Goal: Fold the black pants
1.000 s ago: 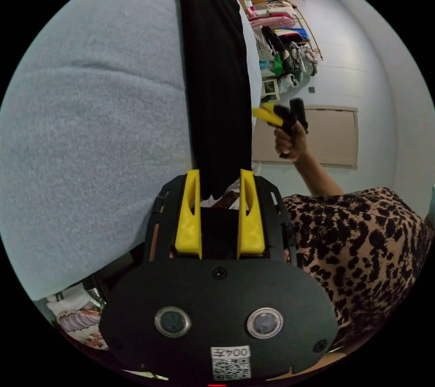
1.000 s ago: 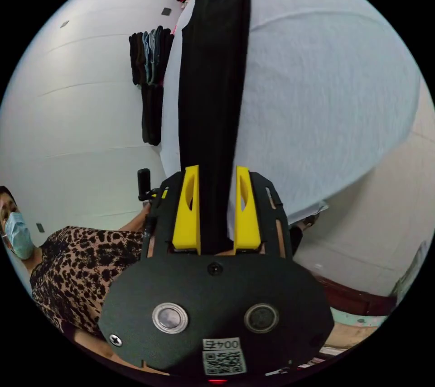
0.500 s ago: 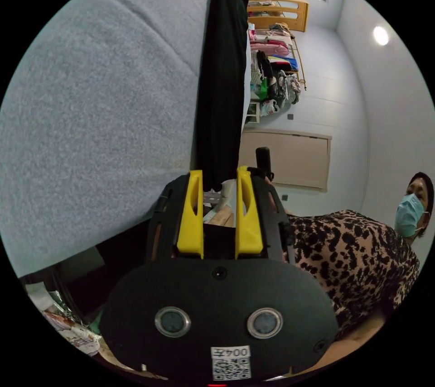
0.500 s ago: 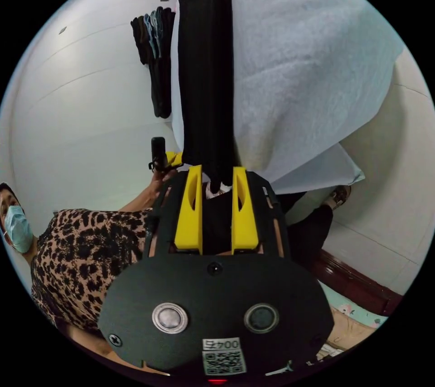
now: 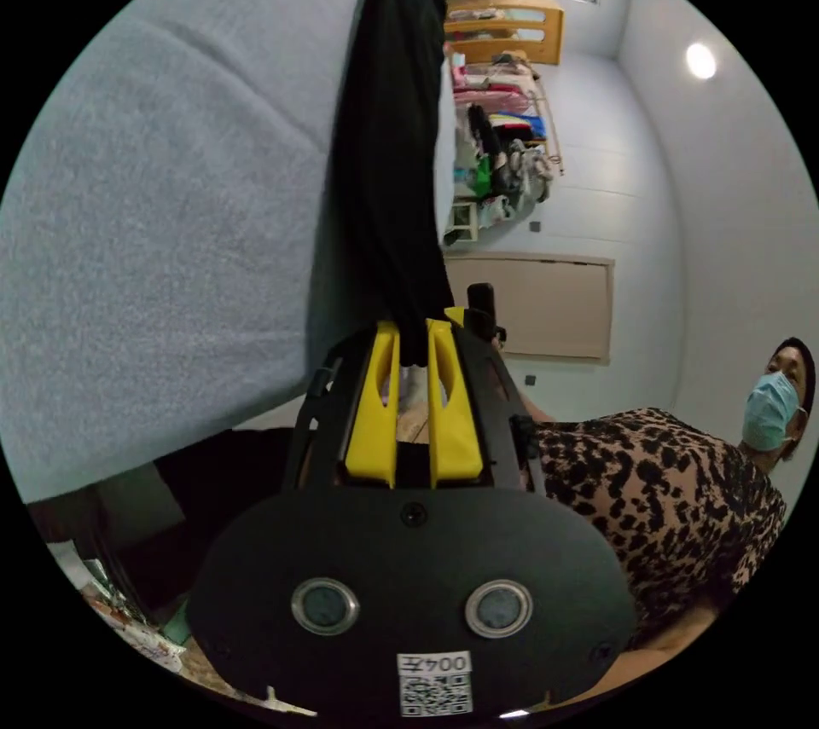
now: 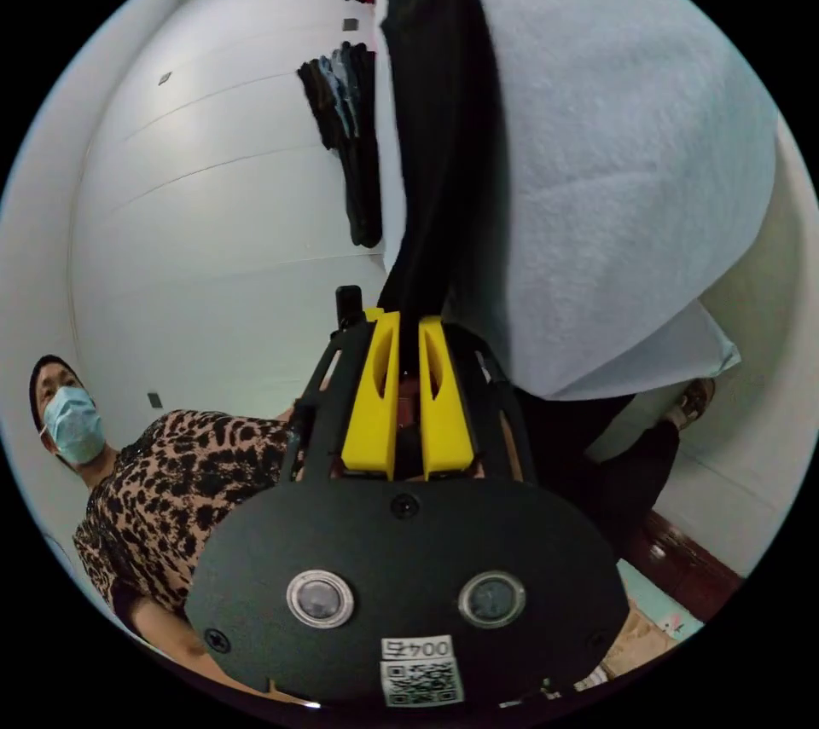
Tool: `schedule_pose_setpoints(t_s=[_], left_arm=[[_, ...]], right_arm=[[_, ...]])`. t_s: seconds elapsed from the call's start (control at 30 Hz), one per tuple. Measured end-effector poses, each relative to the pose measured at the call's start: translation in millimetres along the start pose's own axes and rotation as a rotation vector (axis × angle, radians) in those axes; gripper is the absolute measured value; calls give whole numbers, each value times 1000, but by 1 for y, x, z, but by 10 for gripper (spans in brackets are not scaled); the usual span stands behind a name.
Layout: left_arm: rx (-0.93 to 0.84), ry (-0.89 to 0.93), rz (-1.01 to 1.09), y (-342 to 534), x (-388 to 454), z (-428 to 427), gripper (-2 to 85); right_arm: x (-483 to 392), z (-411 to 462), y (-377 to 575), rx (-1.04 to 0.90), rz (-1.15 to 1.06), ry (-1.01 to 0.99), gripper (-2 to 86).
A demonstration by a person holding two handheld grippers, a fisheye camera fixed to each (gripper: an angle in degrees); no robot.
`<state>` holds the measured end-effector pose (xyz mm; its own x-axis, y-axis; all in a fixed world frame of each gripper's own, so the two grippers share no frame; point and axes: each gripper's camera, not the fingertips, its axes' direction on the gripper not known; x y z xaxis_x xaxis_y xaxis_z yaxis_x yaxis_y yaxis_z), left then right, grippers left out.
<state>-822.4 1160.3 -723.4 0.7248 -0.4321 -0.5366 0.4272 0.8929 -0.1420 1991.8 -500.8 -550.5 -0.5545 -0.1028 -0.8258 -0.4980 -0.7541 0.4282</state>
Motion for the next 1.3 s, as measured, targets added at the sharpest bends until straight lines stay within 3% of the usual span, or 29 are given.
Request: schedule_pose_setpoints(t_s=[0.17, 0.33, 0.5, 0.67, 0.8, 1.0, 1.17, 1.3], left_arm=[[211, 186, 165, 5, 74, -47, 46], [307, 233, 373, -20, 168, -83, 41], [345, 145, 551, -32, 255, -109, 38], [303, 155, 591, 43, 296, -118, 39], [244, 179, 547, 95, 317, -119, 41], [161, -4, 363, 106, 314, -105, 49], [194, 185, 275, 62, 293, -111, 55], [189, 172, 324, 19, 308, -123, 62]], right_arm=[[-62, -38, 11, 64, -233, -28, 44], [-151, -66, 1, 65, -493, 57, 42], [-220, -81, 11, 55, -659, 172, 41], [-238, -74, 94, -27, -727, 109, 41], [-245, -69, 148, -83, -719, 51, 42], [-216, -65, 164, -58, -512, 64, 42], [-228, -72, 137, 13, -477, -41, 42], [-262, -80, 103, 61, -500, -14, 42]])
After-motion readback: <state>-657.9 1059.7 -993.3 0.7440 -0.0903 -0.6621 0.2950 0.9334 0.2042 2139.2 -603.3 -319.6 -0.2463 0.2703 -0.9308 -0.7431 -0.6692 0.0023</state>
